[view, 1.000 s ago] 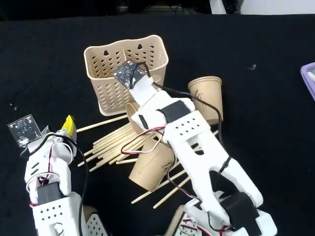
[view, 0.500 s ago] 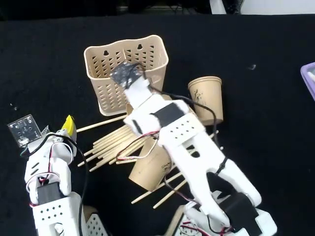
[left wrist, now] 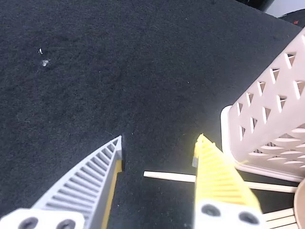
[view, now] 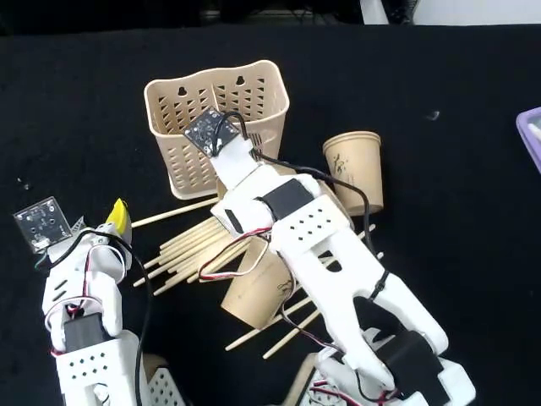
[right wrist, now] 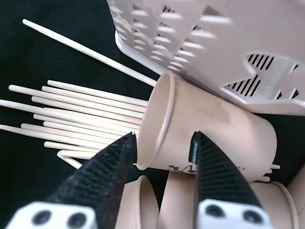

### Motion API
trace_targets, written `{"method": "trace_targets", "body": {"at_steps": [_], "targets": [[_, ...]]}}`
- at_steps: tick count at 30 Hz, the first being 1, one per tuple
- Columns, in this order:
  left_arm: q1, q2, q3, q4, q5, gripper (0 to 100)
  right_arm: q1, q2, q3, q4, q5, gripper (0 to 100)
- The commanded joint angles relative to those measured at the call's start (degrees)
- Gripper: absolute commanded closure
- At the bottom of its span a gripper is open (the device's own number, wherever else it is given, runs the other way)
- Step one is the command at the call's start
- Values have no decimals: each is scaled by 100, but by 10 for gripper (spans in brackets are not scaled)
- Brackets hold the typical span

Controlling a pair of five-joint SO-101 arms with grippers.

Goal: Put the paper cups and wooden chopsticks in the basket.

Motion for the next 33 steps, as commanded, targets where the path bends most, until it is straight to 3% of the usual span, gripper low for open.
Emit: {"method": "trace_targets", "body": {"at_steps": [1, 11, 18, 24, 33], "targets": [[-13, -62, 145, 18, 18, 762, -70, 4, 31, -185, -35, 801], [-13, -62, 145, 18, 18, 762, -70, 4, 488, -624, -35, 802], [-13, -62, 145, 18, 18, 762, 431, -48, 497, -580, -35, 805], [-13, -62, 145, 18, 18, 762, 949, -57, 462, -571, -35, 988], [-13, -62, 145, 18, 18, 762, 1046, -1420, 462, 290, -35, 967]]}}
